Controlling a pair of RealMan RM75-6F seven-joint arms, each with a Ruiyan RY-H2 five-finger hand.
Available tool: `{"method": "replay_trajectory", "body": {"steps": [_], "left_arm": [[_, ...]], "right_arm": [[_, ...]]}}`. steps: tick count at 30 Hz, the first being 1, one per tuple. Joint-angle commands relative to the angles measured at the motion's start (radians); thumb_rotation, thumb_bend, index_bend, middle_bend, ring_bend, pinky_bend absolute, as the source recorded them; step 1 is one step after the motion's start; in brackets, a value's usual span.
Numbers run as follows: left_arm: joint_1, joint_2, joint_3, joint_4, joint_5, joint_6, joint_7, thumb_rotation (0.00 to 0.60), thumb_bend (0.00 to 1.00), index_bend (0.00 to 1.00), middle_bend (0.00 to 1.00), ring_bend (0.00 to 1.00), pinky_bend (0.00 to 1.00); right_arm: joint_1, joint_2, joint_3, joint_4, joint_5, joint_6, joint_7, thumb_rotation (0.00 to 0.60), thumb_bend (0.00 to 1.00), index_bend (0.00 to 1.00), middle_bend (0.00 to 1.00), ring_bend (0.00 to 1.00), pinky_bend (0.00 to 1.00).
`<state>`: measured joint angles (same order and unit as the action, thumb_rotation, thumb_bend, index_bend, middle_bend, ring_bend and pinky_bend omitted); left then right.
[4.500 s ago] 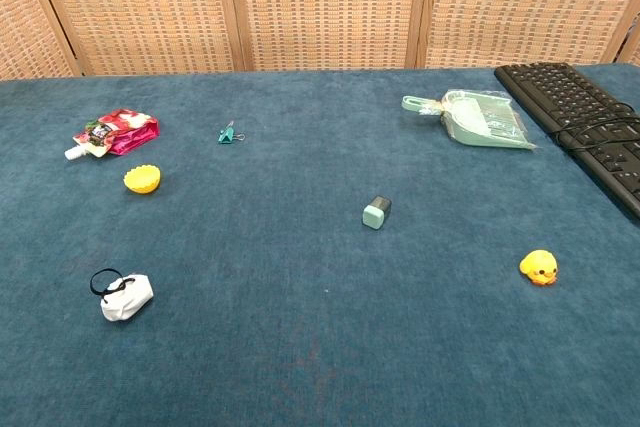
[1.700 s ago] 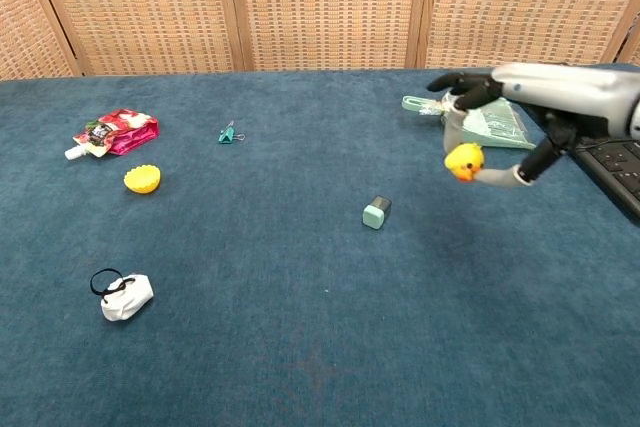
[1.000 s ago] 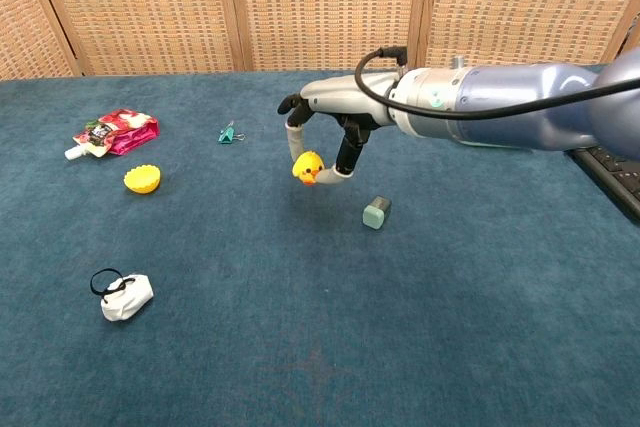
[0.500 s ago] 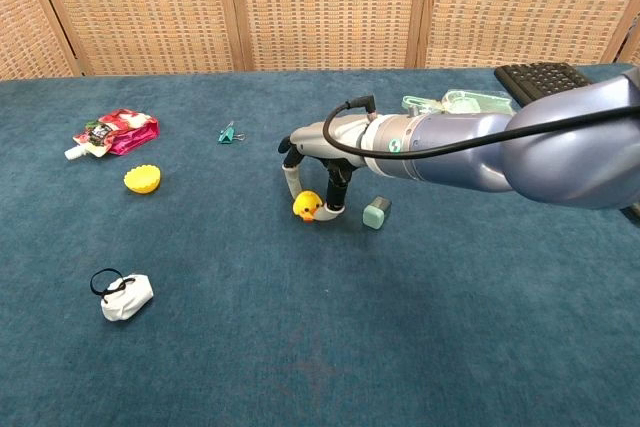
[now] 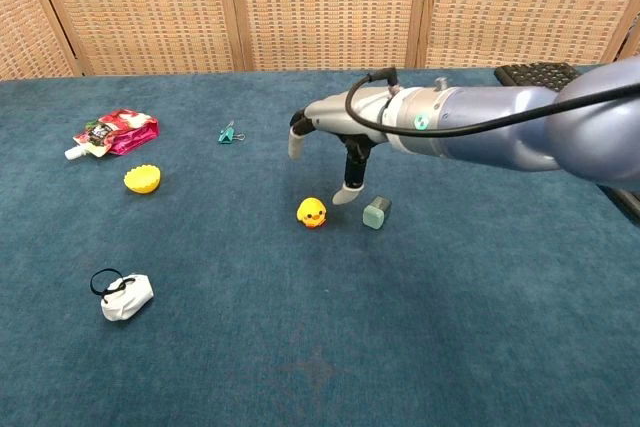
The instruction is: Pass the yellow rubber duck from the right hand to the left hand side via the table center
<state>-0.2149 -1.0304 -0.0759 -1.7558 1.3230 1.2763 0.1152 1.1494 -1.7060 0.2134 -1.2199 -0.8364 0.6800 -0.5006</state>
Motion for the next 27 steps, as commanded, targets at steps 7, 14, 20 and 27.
{"method": "replay_trajectory", "body": {"steps": [7,14,20,27], "left_arm": [[-0.023,-0.038,-0.004,0.046,0.043,-0.003,-0.019,0.6,0.0,0.0,0.0,0.0,0.0],[-0.096,-0.08,-0.022,0.105,0.114,-0.046,-0.016,0.6,0.0,0.0,0.0,0.0,0.0],[-0.245,-0.116,-0.058,0.119,0.173,-0.191,-0.006,0.6,0.0,0.0,0.0,0.0,0.0],[-0.449,-0.247,-0.107,0.179,0.15,-0.417,0.068,0.6,0.0,0.0,0.0,0.0,0.0]], "right_arm": [[-0.336,0.416,-0.093,-0.35,-0.262,0.372,0.194,0.6,0.02,0.07,0.0,0.0,0.0],[-0.583,0.5,-0.166,-0.263,-0.379,0.651,0.394,0.6,0.0,0.05,0.0,0.0,0.0],[-0.728,0.488,-0.194,-0.17,-0.429,0.789,0.548,0.6,0.0,0.04,0.0,0.0,0.0],[-0.822,0.51,-0.209,-0.211,-0.438,0.84,0.58,0.6,0.0,0.02,0.0,0.0,0.0]]}}
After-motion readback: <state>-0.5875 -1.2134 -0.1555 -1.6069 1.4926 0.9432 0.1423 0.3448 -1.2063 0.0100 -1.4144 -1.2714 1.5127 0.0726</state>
